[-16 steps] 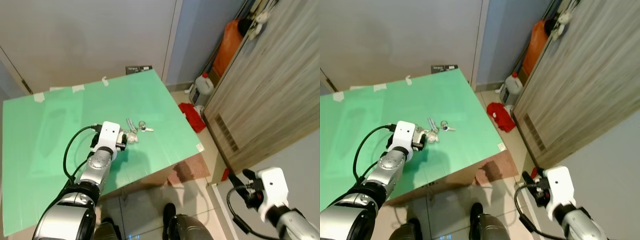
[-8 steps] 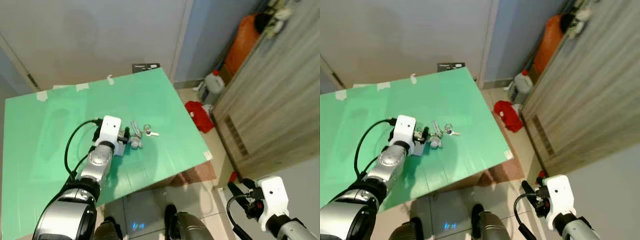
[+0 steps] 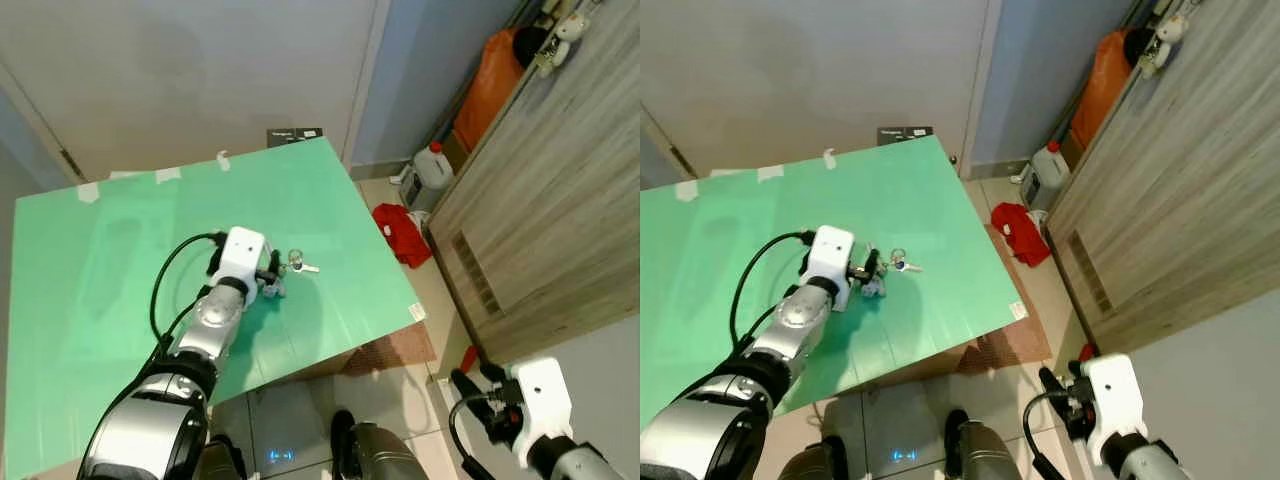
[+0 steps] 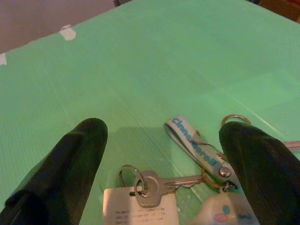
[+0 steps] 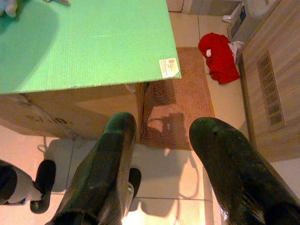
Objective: Hang keys on a hook
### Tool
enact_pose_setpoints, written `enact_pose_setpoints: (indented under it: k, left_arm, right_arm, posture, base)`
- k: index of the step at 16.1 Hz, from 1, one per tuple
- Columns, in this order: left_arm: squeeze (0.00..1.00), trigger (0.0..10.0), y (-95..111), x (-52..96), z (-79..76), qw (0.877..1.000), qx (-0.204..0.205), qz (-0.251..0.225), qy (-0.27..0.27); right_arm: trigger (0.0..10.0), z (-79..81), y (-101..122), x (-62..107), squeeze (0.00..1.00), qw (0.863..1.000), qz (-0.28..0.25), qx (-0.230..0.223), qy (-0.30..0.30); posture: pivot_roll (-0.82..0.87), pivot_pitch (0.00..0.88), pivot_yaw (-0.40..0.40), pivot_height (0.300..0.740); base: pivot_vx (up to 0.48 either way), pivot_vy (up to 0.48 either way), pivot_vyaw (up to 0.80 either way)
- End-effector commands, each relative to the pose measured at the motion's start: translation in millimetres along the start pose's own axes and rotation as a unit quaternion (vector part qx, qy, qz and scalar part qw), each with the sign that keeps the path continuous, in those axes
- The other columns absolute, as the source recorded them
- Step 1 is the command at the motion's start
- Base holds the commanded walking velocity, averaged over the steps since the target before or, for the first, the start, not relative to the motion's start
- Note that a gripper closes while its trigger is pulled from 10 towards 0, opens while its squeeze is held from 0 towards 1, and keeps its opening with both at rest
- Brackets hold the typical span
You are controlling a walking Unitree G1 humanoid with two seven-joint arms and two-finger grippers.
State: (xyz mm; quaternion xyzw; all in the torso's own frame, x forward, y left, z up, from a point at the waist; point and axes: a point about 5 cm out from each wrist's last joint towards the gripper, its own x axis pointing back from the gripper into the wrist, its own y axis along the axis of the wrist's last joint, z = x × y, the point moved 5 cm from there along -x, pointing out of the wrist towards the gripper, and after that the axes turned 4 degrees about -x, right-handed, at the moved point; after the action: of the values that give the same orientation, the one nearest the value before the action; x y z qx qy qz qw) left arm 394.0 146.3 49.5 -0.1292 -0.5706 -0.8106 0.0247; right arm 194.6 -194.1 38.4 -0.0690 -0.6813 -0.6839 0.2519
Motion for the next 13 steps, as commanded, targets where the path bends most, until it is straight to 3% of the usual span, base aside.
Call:
enact_pose_setpoints:
  k: [1, 8, 13]
  left_arm:
    - [0.0, 10.0, -11.2, 2.4, -4.8, 1.0, -0.002, 0.022, -0.008]
    - [0.0, 10.0, -36.2, 10.9, 18.2, 0.998, 0.019, 0.062, 0.016]
    - [0.0, 10.0, -52.5, 14.6, 7.1, 0.993, 0.016, 0.112, -0.036]
  right_arm:
    - [10.0, -3.2, -0.6, 5.2, 0.0, 1.0, 0.005, 0.002, -0.009]
    - [10.0, -5.0, -2.3, 14.9, 0.0, 1.0, 0.02, 0.015, -0.009]
    - [10.0, -1.5, -0.1, 9.3, 0.0, 1.0, 0.016, 0.014, -0.005]
  posture:
    - [-0.27, 0.215, -0.085, 0.74]
    - [-0.29, 0.213, -0.112, 0.74]
    - [-0.28, 0.209, -0.1, 0.74]
  base:
    - [0.0, 0.0, 0.0]
    - [0.0, 0.0, 0.0]
    - [0.0, 0.0, 0.0]
